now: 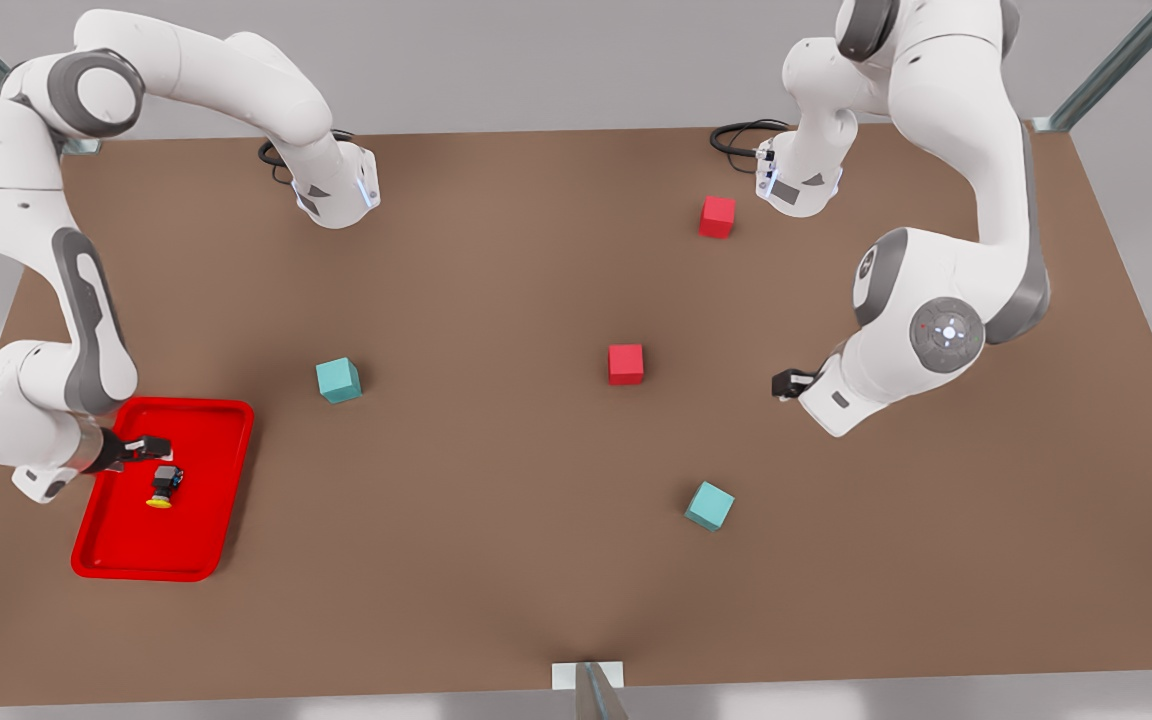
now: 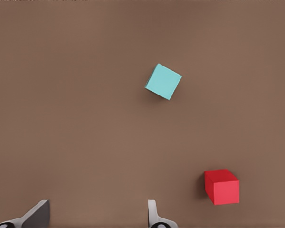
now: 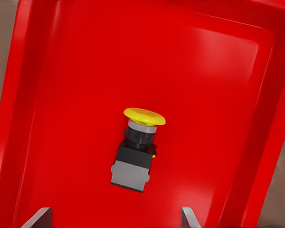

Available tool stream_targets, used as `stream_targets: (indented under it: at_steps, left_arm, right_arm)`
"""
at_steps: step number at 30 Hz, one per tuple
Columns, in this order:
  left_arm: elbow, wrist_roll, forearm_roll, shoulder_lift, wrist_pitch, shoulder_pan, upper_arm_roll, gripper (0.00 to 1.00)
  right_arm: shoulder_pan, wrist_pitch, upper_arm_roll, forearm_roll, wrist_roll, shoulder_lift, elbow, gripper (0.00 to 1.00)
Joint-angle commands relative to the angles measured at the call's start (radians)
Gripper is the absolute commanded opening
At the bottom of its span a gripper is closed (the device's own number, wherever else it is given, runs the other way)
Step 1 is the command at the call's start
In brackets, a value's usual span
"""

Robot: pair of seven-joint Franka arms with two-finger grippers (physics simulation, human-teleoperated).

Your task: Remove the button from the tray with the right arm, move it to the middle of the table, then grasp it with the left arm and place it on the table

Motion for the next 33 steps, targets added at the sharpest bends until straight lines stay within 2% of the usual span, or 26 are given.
stream_targets:
  at_steps: [1, 14, 33]
  left_arm:
    - [0.034, -0.016, 0.005, 0.017, 0.001, -0.003, 0.0, 1.0]
    - [0.051, 0.092, 0.013, 0.073, 0.073, -0.026, 0.002, 1.0]
    - [0.05, 0.091, 0.054, 0.108, 0.096, -0.038, 0.0, 1.0]
  right_arm:
    - [-0.003, 0.039, 0.003, 0.001, 0.085, 0.0, -0.006, 1.0]
    - [0.015, 0.154, -0.008, -0.022, 0.127, 0.054, -0.015, 1.0]
    - [0.023, 0.186, -0.039, -0.077, 0.125, 0.097, -0.015, 1.0]
